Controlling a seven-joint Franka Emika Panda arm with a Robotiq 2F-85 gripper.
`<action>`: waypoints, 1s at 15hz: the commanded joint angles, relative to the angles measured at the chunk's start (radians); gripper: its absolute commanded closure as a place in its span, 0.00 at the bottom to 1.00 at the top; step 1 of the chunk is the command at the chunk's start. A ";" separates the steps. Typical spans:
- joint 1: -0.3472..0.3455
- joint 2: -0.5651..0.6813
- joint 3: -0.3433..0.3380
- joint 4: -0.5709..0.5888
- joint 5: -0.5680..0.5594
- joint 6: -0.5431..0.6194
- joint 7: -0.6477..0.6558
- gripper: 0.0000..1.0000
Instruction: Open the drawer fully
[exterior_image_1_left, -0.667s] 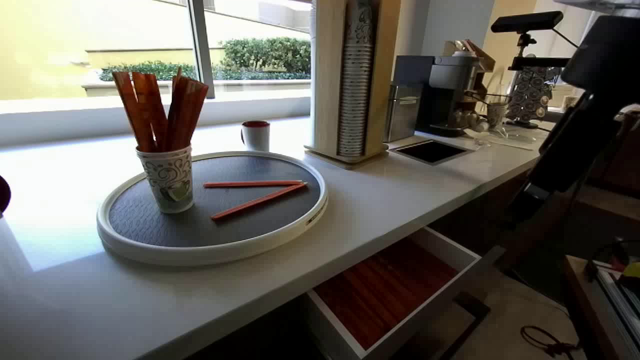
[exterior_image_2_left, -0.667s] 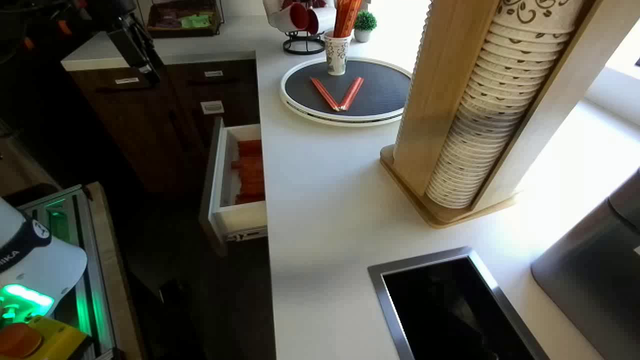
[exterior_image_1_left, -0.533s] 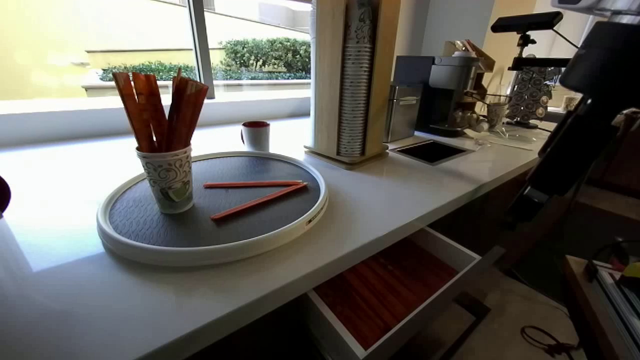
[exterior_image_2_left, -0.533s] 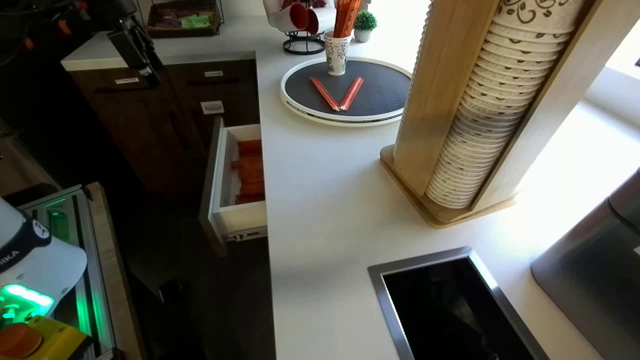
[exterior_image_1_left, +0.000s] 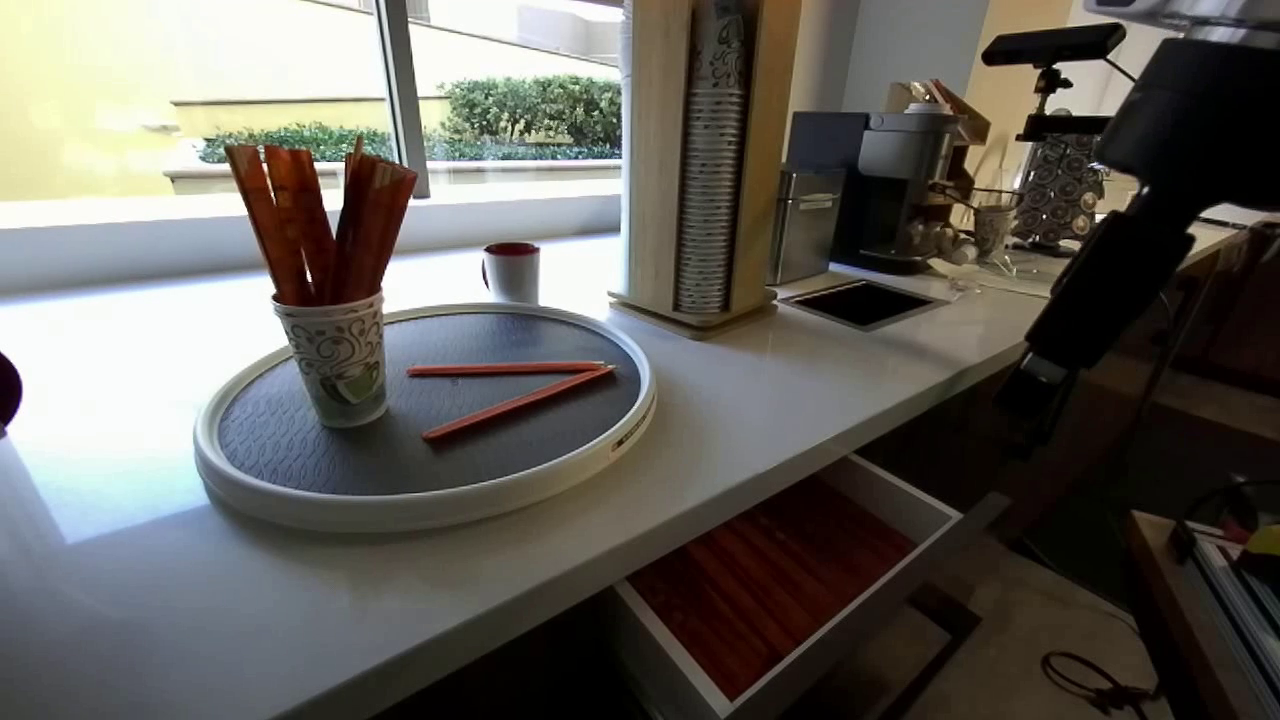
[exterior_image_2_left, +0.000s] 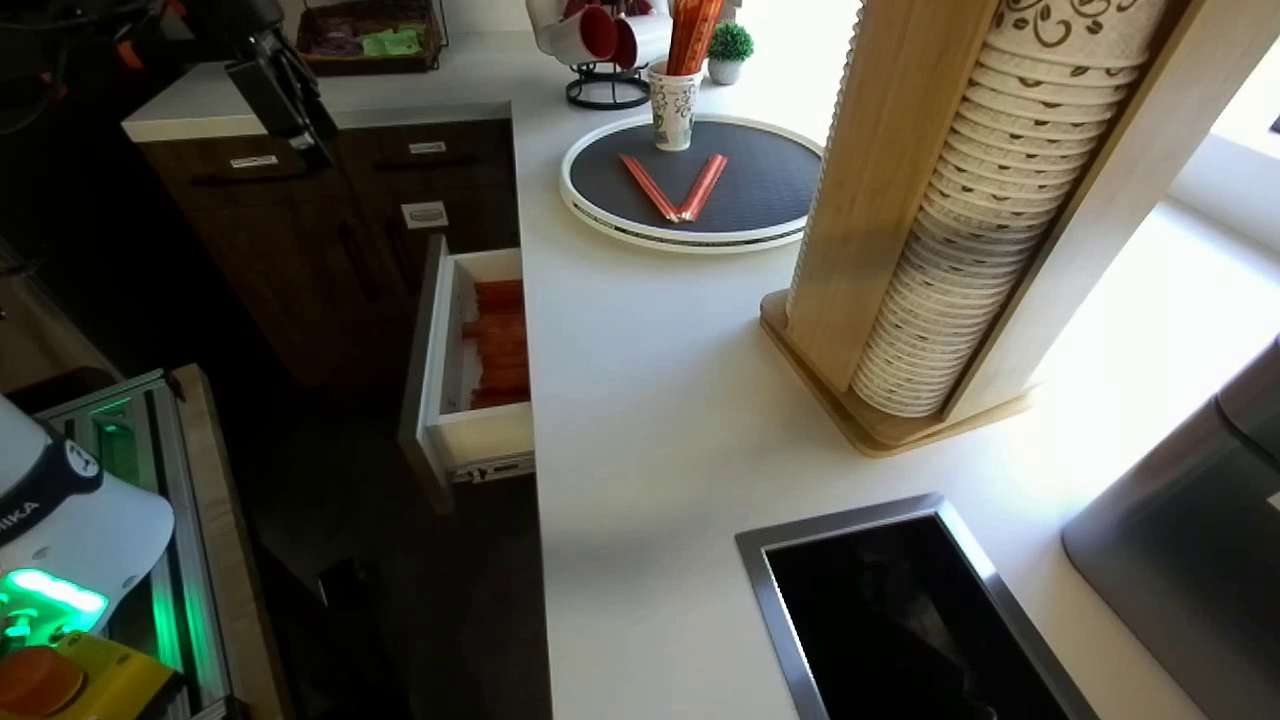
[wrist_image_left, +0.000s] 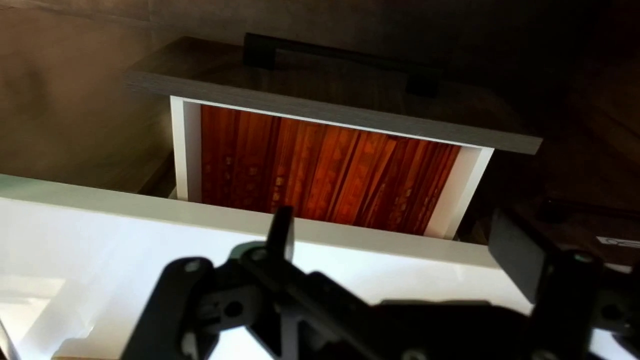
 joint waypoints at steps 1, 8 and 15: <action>-0.028 0.076 -0.036 0.001 -0.031 0.100 -0.014 0.00; -0.082 0.314 -0.096 0.000 -0.050 0.395 -0.055 0.49; -0.059 0.552 -0.131 0.007 -0.023 0.483 -0.039 1.00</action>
